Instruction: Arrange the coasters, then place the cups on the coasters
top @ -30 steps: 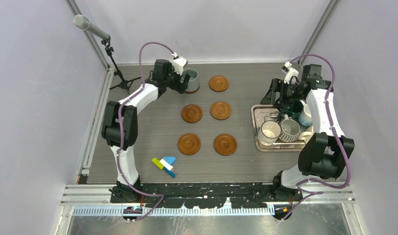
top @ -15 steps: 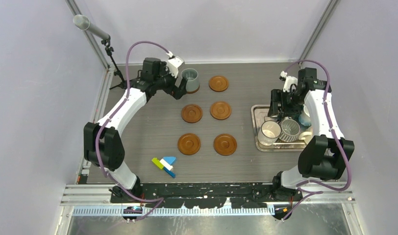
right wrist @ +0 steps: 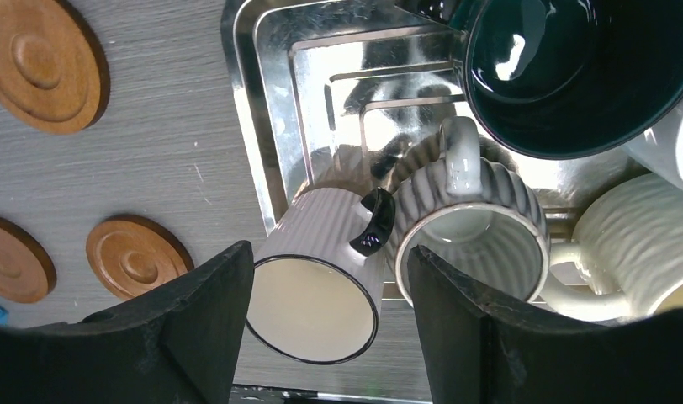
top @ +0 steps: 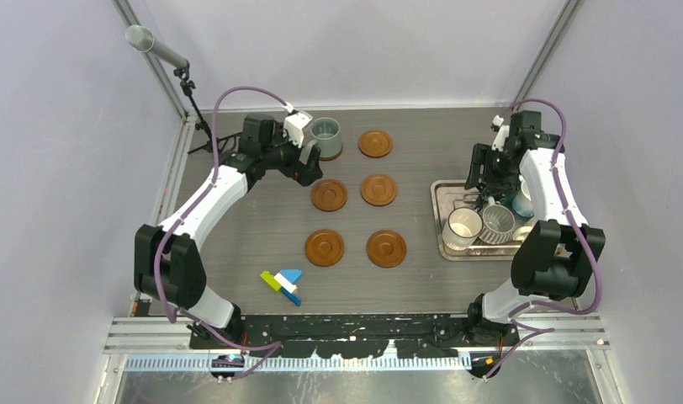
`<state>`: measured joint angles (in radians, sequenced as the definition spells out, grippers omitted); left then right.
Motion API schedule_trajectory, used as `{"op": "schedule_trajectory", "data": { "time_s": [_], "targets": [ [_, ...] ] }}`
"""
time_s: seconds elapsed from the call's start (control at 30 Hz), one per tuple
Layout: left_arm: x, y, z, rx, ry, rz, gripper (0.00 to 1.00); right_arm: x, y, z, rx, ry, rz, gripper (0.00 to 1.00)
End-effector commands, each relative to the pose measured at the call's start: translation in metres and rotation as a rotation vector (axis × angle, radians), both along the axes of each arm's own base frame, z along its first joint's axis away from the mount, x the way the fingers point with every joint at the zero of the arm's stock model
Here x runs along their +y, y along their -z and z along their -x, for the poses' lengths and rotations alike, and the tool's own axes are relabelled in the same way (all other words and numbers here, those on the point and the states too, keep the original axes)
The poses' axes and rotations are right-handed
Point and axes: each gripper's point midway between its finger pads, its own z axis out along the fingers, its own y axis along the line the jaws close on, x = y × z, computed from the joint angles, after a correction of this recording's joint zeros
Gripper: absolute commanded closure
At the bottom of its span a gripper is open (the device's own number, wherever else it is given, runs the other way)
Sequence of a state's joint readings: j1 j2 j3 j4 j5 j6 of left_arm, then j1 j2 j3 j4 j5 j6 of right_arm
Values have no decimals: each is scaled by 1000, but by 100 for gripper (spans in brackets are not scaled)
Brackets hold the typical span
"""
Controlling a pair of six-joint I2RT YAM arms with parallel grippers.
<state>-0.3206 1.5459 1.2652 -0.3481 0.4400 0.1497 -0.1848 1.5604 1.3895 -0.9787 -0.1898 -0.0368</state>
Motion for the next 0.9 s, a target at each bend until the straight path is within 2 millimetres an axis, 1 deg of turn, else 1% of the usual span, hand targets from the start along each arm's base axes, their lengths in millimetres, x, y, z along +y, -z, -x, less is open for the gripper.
{"op": "schedule_trajectory", "data": {
  "time_s": [0.0, 0.2, 0.4, 0.5, 0.63, 0.87],
  "targets": [
    [-7, -32, 4, -77, 15, 74, 0, -2, 3, -1, -6, 84, 5, 28],
    [-8, -29, 6, -70, 12, 81, 0, 12, 22, 6, 80, 76, -57, 28],
    [-8, -30, 8, -72, 12, 90, 0, 20, 33, 9, 133, 81, -88, 28],
    [-9, -31, 7, -70, 11, 96, 0, 21, 37, 10, 151, 96, -95, 28],
    [-10, -33, 6, -73, 9, 102, 0, 17, 40, 11, 158, 118, -68, 25],
    [-9, -29, 5, -70, 4, 101, 0, 16, 43, 15, 162, 127, -46, 24]
  ]
}}
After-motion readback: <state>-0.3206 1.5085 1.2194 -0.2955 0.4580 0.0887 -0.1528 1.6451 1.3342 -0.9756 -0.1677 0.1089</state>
